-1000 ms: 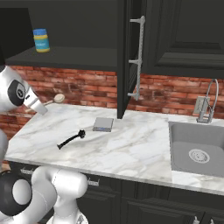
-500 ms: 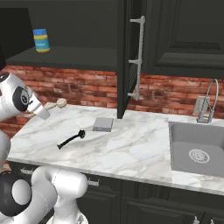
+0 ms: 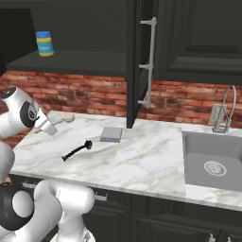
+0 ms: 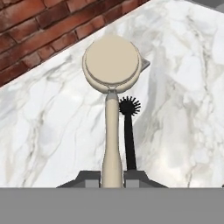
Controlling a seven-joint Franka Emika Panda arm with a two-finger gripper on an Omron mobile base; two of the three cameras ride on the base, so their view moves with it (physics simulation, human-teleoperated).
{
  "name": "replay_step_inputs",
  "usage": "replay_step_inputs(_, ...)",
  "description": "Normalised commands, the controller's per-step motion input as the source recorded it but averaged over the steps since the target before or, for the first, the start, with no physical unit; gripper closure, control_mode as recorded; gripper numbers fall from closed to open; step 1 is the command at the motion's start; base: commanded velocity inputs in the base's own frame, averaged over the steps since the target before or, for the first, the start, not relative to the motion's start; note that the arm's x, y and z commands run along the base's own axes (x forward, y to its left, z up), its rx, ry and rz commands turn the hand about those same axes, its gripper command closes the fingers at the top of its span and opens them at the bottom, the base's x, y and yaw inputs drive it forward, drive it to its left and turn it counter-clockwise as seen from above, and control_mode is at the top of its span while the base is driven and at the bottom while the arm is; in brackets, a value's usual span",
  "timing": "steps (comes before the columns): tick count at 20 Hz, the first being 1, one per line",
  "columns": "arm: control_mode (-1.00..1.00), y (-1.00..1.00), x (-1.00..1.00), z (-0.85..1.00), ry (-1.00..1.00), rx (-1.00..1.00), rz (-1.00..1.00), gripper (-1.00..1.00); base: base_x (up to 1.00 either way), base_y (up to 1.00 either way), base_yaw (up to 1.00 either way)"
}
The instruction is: Pick the dish brush and dish brush from the cabinet and place them on the counter.
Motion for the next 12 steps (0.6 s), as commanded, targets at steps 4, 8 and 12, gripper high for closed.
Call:
replay_step_inputs(4, -1.00, 0.00, 0.09, -0.40, 0.01, 0.00, 0.00, 1.00, 0.00, 0.00, 0.00)
replay_step_inputs(8, -1.00, 0.00, 0.14, -0.43, 0.02, 0.01, 0.00, 1.00, 0.00, 0.00, 0.00)
replay_step_inputs(12, -1.00, 0.00, 0.16, -0.44, 0.03, 0.01, 0.00, 1.00, 0.00, 0.00, 0.00)
